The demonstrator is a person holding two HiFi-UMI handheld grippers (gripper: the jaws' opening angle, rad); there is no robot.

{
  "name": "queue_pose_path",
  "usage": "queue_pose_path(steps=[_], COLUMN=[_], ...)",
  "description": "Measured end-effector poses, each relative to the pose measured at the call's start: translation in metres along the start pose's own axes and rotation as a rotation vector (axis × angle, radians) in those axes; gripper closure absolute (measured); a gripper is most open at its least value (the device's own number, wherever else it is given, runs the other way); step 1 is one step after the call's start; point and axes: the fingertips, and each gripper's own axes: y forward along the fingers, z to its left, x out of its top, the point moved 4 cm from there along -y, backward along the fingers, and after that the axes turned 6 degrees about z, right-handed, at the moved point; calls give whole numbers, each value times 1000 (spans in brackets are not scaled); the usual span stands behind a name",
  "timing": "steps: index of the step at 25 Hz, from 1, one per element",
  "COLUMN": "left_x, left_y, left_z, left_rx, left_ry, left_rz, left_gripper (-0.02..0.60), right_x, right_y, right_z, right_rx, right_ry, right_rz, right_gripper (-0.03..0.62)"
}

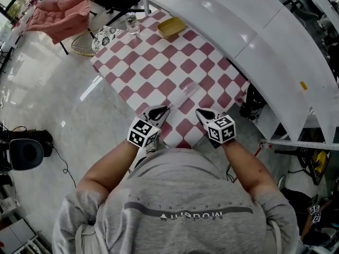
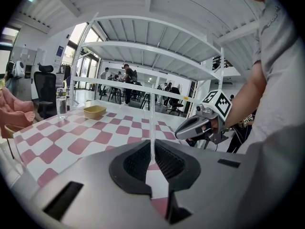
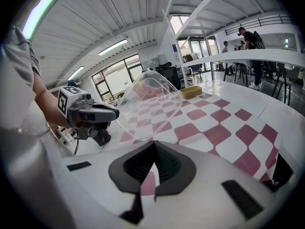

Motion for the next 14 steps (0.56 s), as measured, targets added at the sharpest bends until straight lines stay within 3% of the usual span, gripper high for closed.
queue_pose_path(steps=[14], left_x=[4], left_y=[0], left_z=[-1], left_rx=[-3], left_ry=[-1], left_rz=[-5], left_gripper=[543], right_x=[1], right_y=[-1], right_z=[1], right_rx=[8], right_ry=[-2], right_rz=[2], right_gripper=[571])
